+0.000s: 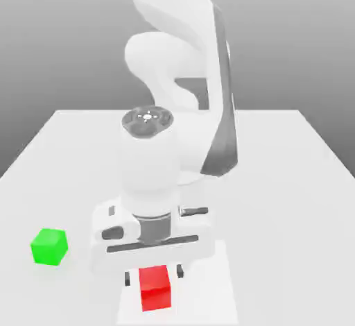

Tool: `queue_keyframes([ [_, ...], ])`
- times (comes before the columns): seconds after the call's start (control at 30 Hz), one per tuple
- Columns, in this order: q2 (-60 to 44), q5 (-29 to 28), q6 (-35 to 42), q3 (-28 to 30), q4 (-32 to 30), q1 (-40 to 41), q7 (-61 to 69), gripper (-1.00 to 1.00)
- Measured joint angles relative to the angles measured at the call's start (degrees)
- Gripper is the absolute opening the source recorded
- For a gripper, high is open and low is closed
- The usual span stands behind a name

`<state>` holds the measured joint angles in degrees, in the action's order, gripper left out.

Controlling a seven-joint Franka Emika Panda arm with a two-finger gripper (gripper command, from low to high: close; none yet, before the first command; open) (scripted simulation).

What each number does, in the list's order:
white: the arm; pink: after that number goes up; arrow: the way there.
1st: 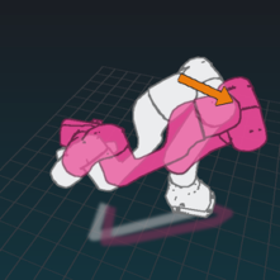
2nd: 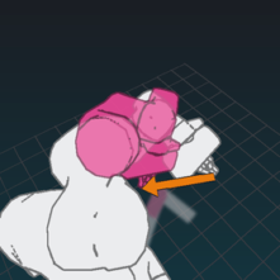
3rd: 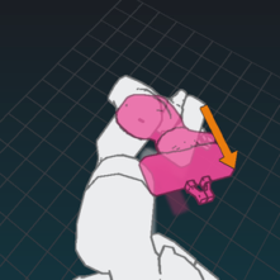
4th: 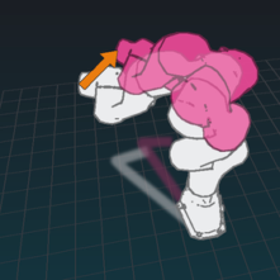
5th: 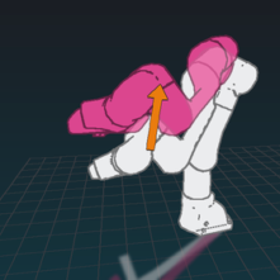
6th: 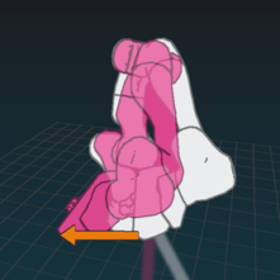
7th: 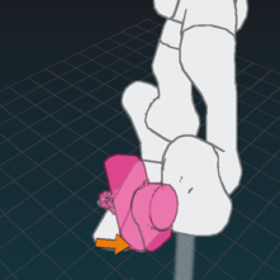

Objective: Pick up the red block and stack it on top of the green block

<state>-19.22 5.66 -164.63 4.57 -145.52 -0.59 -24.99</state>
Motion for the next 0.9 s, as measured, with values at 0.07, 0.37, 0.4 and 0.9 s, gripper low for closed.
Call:
queue_keyframes([
  [0.07, 0.00, -0.04, 0.03, -0.01, 0.00, -0.01, -0.04, -1.00],
  [0.37, 8.92, -2.93, 7.49, 1.44, -1.41, -0.82, -2.14, -1.00],
  [0.4, 10.19, -3.63, 8.43, 1.88, -1.64, -0.62, -2.10, -1.00],
  [0.9, 17.90, -10.86, 11.50, 8.50, -4.00, 9.79, 9.00, -1.00],
])
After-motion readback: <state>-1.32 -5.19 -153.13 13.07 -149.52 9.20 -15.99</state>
